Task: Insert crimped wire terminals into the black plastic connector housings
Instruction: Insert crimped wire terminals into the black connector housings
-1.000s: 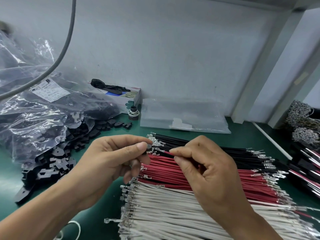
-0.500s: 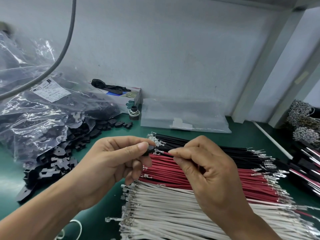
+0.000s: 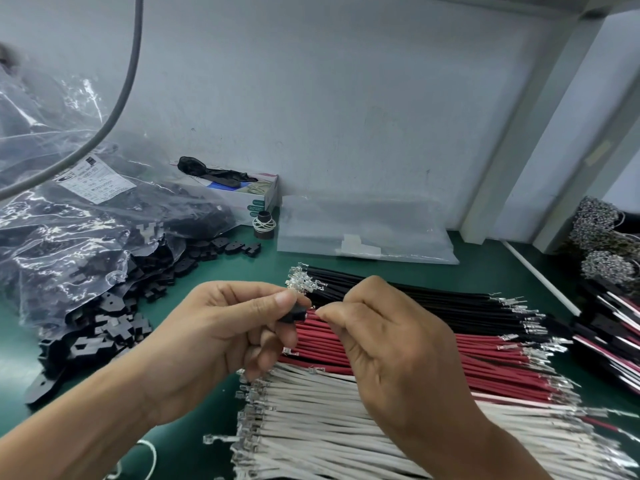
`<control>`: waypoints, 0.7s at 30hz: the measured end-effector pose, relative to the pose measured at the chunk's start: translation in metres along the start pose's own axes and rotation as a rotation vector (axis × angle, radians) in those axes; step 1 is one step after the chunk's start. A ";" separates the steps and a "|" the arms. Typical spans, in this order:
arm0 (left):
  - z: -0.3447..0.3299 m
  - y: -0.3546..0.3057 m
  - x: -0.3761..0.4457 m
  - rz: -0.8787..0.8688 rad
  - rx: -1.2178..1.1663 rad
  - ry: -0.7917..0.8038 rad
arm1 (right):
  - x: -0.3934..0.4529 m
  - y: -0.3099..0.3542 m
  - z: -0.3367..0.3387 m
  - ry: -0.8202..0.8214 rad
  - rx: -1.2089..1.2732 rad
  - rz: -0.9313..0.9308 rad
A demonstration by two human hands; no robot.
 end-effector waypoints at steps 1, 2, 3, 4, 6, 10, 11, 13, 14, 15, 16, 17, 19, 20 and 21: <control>0.000 -0.003 0.000 -0.025 0.020 0.002 | 0.000 -0.003 -0.001 0.015 0.032 -0.029; -0.001 -0.007 0.000 -0.072 0.074 0.003 | 0.000 -0.008 -0.003 0.035 0.065 -0.064; -0.001 -0.013 -0.001 -0.136 0.170 -0.003 | 0.000 -0.011 -0.004 0.055 0.097 -0.097; -0.002 -0.018 -0.003 -0.209 0.292 -0.017 | 0.000 -0.014 -0.005 0.071 0.130 -0.124; -0.005 -0.027 -0.007 -0.337 0.466 -0.041 | 0.000 -0.019 -0.006 0.088 0.181 -0.156; -0.004 -0.025 -0.007 -0.333 0.457 -0.045 | 0.000 -0.022 -0.004 0.124 0.093 -0.162; -0.004 -0.024 -0.006 -0.319 0.448 -0.043 | 0.001 -0.021 -0.004 0.126 0.069 -0.152; -0.002 -0.022 -0.006 -0.297 0.419 -0.043 | 0.002 -0.018 -0.004 0.119 0.058 -0.124; -0.002 -0.021 -0.005 -0.289 0.402 -0.041 | 0.002 -0.017 -0.005 0.117 0.064 -0.117; -0.002 -0.019 -0.005 -0.281 0.390 -0.038 | 0.001 -0.016 -0.006 0.117 0.071 -0.114; -0.003 -0.018 -0.005 -0.275 0.387 -0.035 | 0.001 -0.015 -0.007 0.118 0.073 -0.111; -0.003 -0.018 -0.005 -0.272 0.389 -0.032 | 0.001 -0.014 -0.007 0.118 0.073 -0.112; -0.004 -0.019 -0.005 -0.277 0.399 -0.025 | 0.002 -0.011 -0.006 0.105 0.079 -0.114; -0.004 -0.020 -0.005 -0.282 0.403 -0.021 | 0.002 -0.010 -0.006 0.098 0.087 -0.115; -0.004 -0.020 -0.006 -0.286 0.404 -0.018 | 0.003 -0.009 -0.005 0.095 0.093 -0.111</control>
Point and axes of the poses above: each hand's wrist, its own x-axis towards the middle knuckle, its own z-axis out of the back of the hand, y = z × x, the point moved 9 cm from there along x, towards the middle knuckle, and after that the axes turned 13 degrees about -x, right-handed, at the moved point
